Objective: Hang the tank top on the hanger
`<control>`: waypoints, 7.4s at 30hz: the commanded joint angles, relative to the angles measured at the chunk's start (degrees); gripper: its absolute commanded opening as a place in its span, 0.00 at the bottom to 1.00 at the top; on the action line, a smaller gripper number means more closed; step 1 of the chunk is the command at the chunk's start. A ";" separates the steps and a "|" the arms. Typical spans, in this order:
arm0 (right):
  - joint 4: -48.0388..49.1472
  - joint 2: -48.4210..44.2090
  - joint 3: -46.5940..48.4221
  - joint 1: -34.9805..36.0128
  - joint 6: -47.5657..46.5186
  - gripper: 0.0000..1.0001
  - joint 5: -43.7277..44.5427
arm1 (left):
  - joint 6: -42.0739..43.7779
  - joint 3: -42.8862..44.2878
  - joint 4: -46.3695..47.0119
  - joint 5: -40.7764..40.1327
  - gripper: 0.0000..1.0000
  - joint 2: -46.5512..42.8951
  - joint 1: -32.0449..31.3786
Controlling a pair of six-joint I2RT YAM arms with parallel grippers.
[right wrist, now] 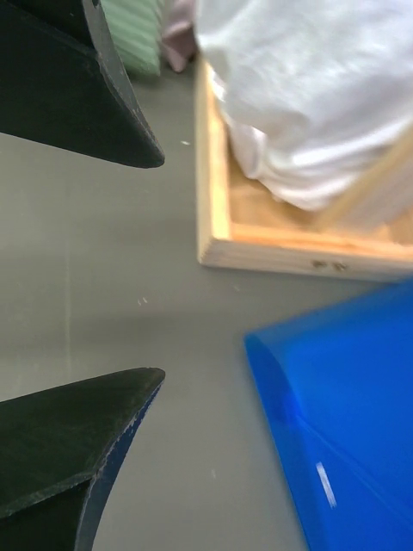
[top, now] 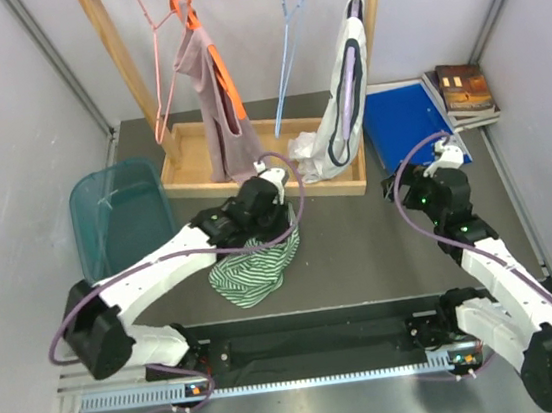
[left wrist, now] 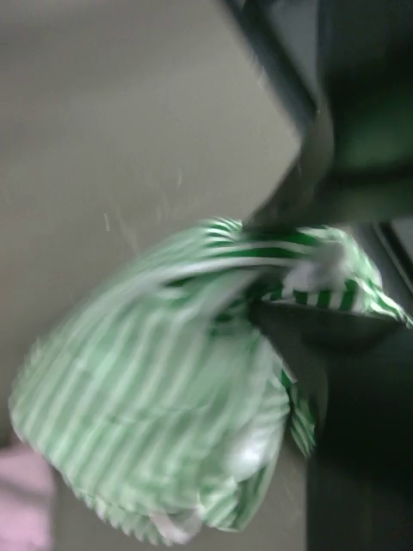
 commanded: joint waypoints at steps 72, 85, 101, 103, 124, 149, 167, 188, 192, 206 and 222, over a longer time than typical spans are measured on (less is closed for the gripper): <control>36.82 39.16 3.74 42.05 13.55 0.00 -4.54 | -9.97 -35.78 45.23 -1.31 0.54 -13.11 5.47; 31.47 36.27 4.79 42.05 11.79 0.00 -1.83 | -5.14 -27.79 35.15 -12.81 0.00 -16.70 5.47; 6.51 11.58 5.94 42.05 5.90 0.00 21.98 | 19.02 -5.91 27.91 -29.44 0.00 -19.70 5.56; 3.53 8.23 6.46 41.96 5.02 0.00 24.54 | 20.87 -3.79 28.44 -29.09 0.00 -18.73 5.56; 7.46 11.99 17.71 41.26 -8.95 0.11 37.91 | 14.56 -2.36 8.23 -11.92 0.00 -28.93 5.56; -15.39 8.65 33.34 60.41 -11.14 0.91 15.93 | 16.49 -6.50 -1.09 -17.05 0.00 -14.95 6.79; -29.27 36.33 87.29 44.08 -17.57 0.98 23.24 | 14.82 -9.14 -0.21 -17.49 0.00 -18.82 9.16; -32.00 52.43 98.58 30.54 -15.72 0.80 20.15 | 14.90 -9.67 -0.12 -16.70 0.00 -19.34 9.25; -32.53 52.17 98.31 30.62 -15.63 0.58 21.29 | 14.90 -9.67 -0.03 -16.87 0.00 -19.61 9.25; -28.14 48.13 98.31 31.24 -15.37 0.00 20.68 | 14.90 -9.67 -0.03 -17.14 0.00 -20.22 9.25; -22.60 39.44 89.98 35.01 -17.48 0.00 22.87 | 14.99 -9.93 -0.21 -18.62 0.00 -19.34 9.25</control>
